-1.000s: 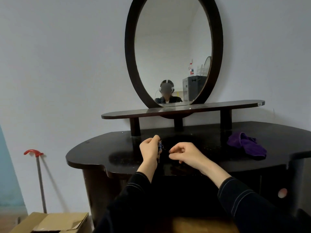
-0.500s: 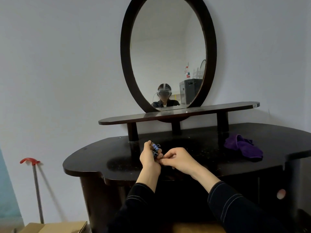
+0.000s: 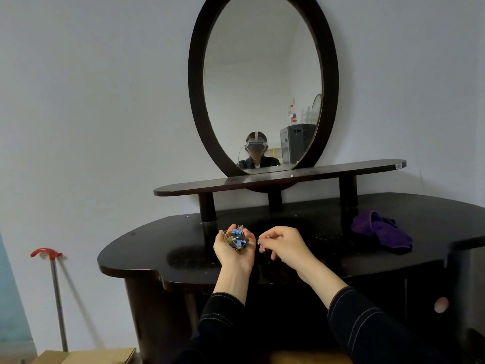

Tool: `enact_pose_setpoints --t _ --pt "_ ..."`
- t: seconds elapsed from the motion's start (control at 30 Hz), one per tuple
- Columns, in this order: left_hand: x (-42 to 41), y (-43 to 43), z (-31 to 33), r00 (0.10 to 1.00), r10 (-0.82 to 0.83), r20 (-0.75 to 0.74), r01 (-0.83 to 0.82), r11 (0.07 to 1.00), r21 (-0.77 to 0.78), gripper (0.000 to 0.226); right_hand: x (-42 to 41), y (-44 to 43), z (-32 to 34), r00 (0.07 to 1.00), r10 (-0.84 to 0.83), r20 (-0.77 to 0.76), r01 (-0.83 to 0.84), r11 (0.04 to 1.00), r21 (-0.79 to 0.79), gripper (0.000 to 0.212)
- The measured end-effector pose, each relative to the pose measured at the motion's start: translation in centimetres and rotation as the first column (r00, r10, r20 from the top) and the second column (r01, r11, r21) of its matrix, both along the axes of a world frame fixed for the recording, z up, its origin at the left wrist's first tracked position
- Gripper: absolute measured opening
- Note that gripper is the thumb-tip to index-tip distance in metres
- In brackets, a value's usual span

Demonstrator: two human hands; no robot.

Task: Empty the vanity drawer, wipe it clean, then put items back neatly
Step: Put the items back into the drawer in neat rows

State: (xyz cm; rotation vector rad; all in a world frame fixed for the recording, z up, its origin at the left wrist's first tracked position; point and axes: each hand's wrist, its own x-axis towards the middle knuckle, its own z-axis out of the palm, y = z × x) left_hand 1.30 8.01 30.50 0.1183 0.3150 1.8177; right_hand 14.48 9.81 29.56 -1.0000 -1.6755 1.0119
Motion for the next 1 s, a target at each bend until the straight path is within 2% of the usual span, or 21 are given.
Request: enact_pose_setpoints --t 0.1,0.17,0.3,0.43,0.53,0.6,0.7,0.77,0.87,1.0 --pt "0.0 -0.4 0.2 0.998 0.007 -0.057 -0.006 1.0 0.012 0.035 0.9 -0.1 0.2 0.978 -0.06 -0.198 0.046 0.996 -0.075 0.009" --pt "0.1 -0.8 0.2 0.997 -0.021 -0.081 0.023 1.0 0.021 0.029 1.3 -0.1 0.4 0.958 -0.088 -0.274 0.054 0.99 -0.127 0.01" --pt "0.6 -2.1 0.2 0.961 -0.141 -0.24 0.151 0.988 0.024 0.017 1.9 -1.1 0.4 0.951 -0.066 -0.3 0.014 0.985 -0.174 0.012" --pt "2.0 -5.8 0.6 0.886 -0.231 -0.402 0.279 0.958 0.063 0.028 4.2 -4.5 0.0 0.95 0.001 -0.313 -0.04 0.993 -0.115 0.014" --pt "3.2 -9.9 -1.9 0.8 -0.324 -0.506 0.424 0.901 0.094 0.032 7.1 -8.6 -2.3 0.922 0.152 -0.355 -0.182 0.982 -0.054 0.014" --pt "4.3 -12.5 -5.7 0.716 -0.364 -0.595 0.475 0.88 0.033 0.029 9.0 -11.2 -5.1 0.928 0.181 -0.325 -0.217 0.973 -0.077 0.015" --pt "5.9 -15.0 -13.2 0.592 -0.431 -0.682 0.436 0.882 -0.179 0.03 11.2 -13.3 -11.0 0.971 0.131 -0.198 -0.169 0.968 -0.188 0.019" --pt "6.5 -15.3 -17.9 0.549 -0.473 -0.689 0.384 0.875 -0.295 0.027 12.3 -13.4 -15.0 0.99 0.102 -0.097 -0.124 0.956 -0.267 0.012" --pt "7.5 -14.3 -22.9 0.465 -0.574 -0.674 0.377 0.817 -0.435 0.017 13.3 -12.1 -20.1 0.999 0.036 0.009 -0.03 0.921 -0.389 0.016" --pt "9.3 -13.0 -26.7 0.322 -0.627 -0.71 0.389 0.771 -0.504 0.016 13.6 -10.2 -24.6 0.994 0.026 0.108 0.026 0.891 -0.453 0.023"
